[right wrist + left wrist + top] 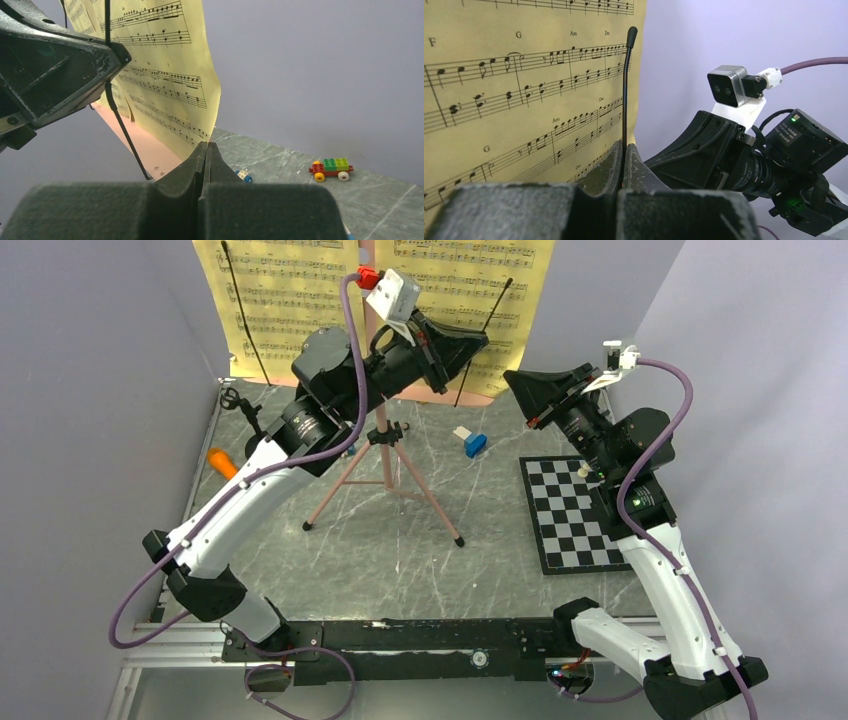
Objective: Pack up the instrument practice props
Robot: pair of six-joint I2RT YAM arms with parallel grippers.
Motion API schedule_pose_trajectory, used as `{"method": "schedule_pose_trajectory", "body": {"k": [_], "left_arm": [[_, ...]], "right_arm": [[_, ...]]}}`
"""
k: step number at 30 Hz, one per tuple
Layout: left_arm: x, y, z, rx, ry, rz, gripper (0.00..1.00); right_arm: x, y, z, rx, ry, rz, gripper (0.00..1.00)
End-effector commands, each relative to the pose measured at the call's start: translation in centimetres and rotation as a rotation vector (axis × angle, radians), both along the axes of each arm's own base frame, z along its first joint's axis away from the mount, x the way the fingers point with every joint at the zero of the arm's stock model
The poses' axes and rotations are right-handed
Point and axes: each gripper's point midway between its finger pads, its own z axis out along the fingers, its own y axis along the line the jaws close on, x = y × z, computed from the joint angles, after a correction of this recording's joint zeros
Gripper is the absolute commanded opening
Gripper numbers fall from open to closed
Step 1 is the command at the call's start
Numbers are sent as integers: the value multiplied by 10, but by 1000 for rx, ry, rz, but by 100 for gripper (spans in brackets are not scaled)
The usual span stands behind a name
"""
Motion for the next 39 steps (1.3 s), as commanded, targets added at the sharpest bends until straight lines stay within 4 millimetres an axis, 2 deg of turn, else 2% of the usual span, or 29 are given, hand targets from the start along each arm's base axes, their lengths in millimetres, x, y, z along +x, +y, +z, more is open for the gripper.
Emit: {"method": "schedule_pose_trajectory", "body": {"k": [1, 7, 14, 20, 32, 39], "left_arm": [[-18, 20, 22, -49, -41, -7, 0], [-26, 32, 29, -90, -63, 7, 0], [-22, 40, 28, -98, -71, 51, 0], [-16, 48, 26, -111, -69, 104, 0], [-5, 57, 19, -138, -40, 178, 0], [5, 58, 9, -137, -17, 220, 0]], "right_arm": [[-8, -5, 13, 12, -41, -7, 0], [-16, -14, 21, 8, -61, -46, 0], [-44, -33, 23, -2, -84, -99, 0], [-79, -45, 29, -25, -134, -100, 0], [-163, -37, 46, -112, -322, 88, 0], [-195, -43, 47, -121, -381, 112, 0]]}}
